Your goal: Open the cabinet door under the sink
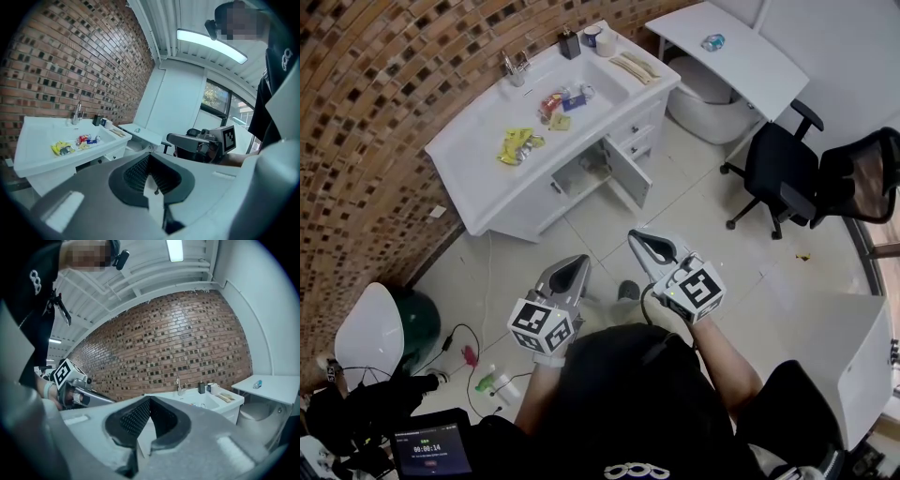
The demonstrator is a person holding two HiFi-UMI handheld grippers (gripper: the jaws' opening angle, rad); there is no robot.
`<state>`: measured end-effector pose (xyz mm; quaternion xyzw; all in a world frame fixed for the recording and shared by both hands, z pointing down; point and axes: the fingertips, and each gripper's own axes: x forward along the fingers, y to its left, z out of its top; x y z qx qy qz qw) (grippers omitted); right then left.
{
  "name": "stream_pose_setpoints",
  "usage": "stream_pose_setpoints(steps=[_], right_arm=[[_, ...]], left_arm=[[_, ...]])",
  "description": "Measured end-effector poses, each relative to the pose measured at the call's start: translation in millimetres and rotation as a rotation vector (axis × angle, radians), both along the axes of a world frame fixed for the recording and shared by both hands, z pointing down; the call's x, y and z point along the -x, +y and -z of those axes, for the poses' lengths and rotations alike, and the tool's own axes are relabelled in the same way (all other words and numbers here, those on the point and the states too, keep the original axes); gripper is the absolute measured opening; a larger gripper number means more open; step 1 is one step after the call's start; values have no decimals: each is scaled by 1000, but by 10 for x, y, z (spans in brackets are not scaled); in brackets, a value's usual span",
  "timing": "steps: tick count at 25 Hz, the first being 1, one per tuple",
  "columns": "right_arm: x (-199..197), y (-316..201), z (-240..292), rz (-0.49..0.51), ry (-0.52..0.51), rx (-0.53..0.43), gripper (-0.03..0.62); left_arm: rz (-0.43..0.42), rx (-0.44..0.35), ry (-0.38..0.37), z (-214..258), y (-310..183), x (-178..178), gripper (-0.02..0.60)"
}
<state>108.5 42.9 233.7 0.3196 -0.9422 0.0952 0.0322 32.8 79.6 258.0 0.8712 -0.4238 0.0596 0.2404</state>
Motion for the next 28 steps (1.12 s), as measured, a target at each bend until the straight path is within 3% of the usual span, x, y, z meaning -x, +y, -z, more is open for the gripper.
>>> stream_pose_setpoints(steps=[13, 28], right_arm=[[221, 85, 166, 63, 13, -59, -11], [152, 133, 83, 75, 42, -58, -11]], left_arm=[[-7, -15, 9, 42, 7, -66, 15], [-27, -11, 7, -5, -21, -162, 15]])
